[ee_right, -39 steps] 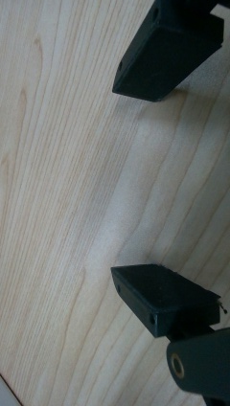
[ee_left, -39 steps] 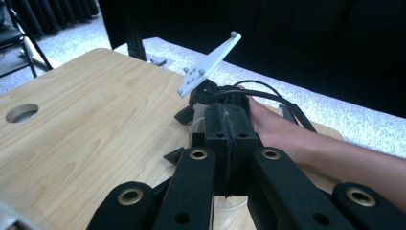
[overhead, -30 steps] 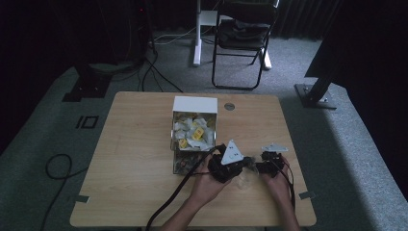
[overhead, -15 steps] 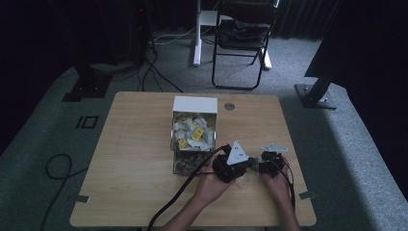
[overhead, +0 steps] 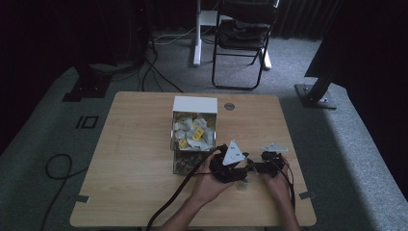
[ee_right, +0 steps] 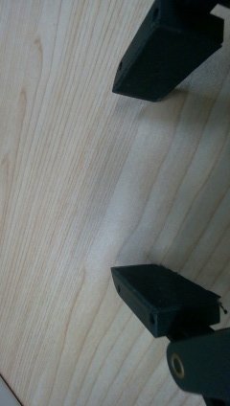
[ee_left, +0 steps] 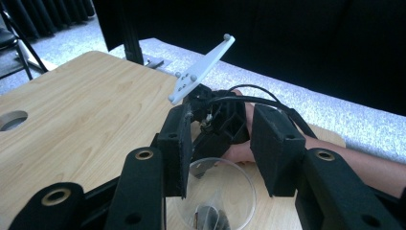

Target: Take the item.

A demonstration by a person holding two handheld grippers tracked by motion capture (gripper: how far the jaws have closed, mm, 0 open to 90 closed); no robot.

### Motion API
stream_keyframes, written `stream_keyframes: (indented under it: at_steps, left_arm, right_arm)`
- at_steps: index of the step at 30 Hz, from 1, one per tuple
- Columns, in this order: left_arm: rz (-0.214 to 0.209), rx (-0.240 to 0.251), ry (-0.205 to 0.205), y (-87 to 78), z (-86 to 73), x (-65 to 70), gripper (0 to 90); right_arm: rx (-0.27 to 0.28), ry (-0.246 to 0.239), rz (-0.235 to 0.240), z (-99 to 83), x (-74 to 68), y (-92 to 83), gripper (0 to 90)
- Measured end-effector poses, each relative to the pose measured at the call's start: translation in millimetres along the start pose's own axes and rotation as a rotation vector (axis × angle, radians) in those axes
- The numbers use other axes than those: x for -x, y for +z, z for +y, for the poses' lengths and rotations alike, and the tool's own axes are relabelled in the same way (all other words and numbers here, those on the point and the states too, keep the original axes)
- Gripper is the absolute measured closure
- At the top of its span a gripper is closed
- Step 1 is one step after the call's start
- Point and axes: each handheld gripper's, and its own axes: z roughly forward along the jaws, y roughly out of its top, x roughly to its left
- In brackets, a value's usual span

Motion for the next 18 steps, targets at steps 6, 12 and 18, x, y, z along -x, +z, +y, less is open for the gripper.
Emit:
stream_keyframes:
  at_steps: [6,12,18]
  left_arm:
    - [0.009,0.012,-0.012,-8.4,-3.1,-0.9,60.1]
    - [0.031,0.018,-0.020,-18.9,-8.9,-3.8,60.1]
    - [0.057,0.030,-0.028,-33.3,-14.4,-7.0,60.1]
  right_arm:
    - [0.000,-0.001,0.000,0.0,0.0,0.0,12.3]
    - [0.001,0.001,0.000,0.0,0.0,0.1,12.3]
    - [0.002,0.001,0.000,0.0,-0.1,0.1,12.3]
